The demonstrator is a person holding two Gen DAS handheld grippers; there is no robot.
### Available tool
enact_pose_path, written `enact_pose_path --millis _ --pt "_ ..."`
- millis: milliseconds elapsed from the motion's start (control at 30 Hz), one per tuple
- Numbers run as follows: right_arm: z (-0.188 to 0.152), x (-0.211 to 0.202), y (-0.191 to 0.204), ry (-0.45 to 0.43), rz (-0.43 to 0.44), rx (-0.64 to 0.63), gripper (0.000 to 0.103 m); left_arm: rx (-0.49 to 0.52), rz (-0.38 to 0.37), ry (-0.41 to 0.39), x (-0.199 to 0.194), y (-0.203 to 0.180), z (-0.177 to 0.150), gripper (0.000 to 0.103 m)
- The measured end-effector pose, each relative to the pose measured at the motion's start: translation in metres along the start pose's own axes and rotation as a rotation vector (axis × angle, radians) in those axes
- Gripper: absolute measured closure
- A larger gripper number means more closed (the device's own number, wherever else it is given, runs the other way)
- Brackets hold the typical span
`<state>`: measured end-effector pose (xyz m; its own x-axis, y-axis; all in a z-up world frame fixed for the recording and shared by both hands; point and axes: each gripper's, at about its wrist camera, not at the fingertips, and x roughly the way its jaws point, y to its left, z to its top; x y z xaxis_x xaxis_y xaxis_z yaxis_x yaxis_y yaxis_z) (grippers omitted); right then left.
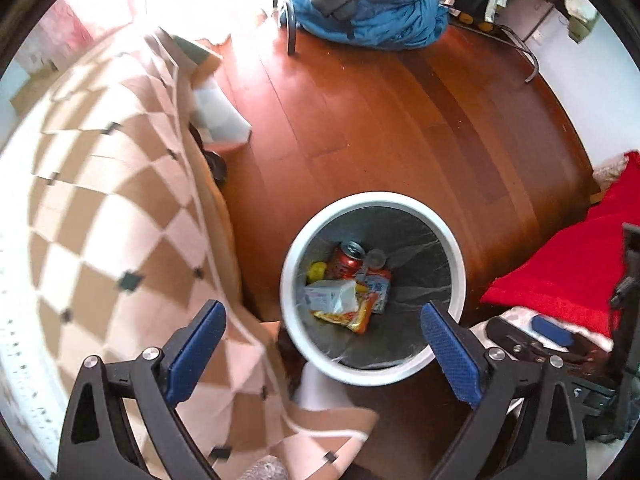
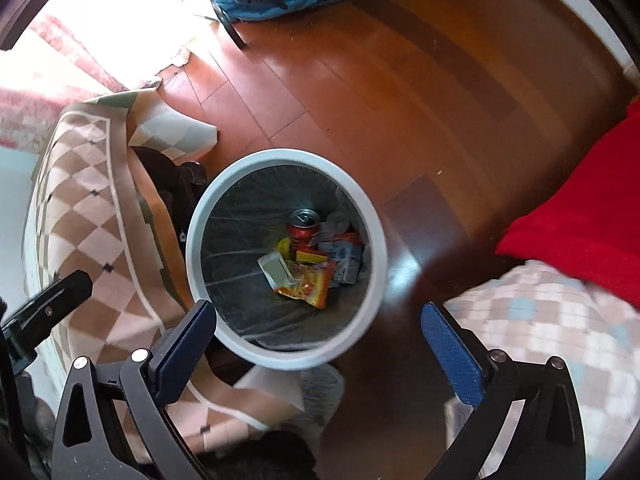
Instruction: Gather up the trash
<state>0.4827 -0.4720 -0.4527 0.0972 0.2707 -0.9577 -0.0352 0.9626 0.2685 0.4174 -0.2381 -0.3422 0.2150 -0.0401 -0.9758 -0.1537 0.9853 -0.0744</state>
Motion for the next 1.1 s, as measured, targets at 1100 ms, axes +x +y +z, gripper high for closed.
enact_pose_path --millis 1100 --pt "-0.146 -0.293 0.084 -0.218 0.244 -0.181 0.000 0.056 -0.190 -0.222 -0.257 0.021 -0.117 0.003"
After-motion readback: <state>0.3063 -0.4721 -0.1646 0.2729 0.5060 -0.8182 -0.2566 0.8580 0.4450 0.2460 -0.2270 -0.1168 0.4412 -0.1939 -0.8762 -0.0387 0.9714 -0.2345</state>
